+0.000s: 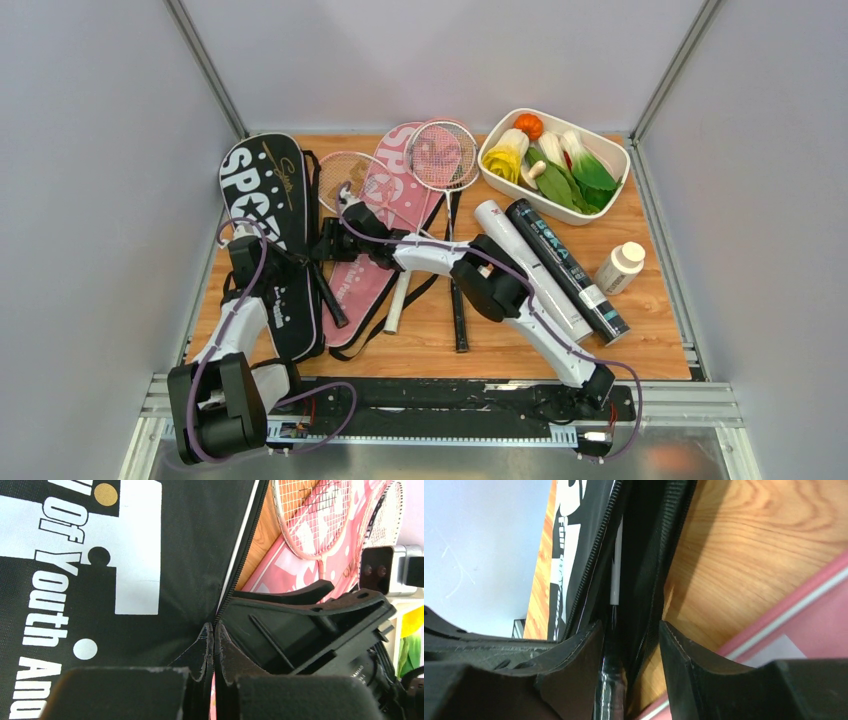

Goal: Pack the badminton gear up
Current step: Place the racket in the racket bag.

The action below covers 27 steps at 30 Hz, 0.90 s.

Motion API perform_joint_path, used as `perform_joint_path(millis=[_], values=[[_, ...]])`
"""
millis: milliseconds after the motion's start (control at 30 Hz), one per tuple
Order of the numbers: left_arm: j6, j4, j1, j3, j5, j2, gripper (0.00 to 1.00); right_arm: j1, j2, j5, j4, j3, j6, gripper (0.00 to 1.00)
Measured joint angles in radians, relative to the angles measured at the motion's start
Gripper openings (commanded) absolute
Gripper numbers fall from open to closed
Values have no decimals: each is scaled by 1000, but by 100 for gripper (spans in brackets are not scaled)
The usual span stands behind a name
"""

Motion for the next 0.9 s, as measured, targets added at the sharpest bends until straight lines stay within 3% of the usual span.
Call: perform_joint_path(millis=[367,467,633,900], values=[[-16,0,0,0,6,-11,0,18,65,-13,-15,93,-3,49],[-16,1,0,0,6,-16,0,18,82,-24,-16,113,0,40],[-15,0,0,0,5,-16,0,18,104,-42,5,132,31,1],[16,-21,0,10,-24,-16,0,-5,64,-48,57,58,29,0]])
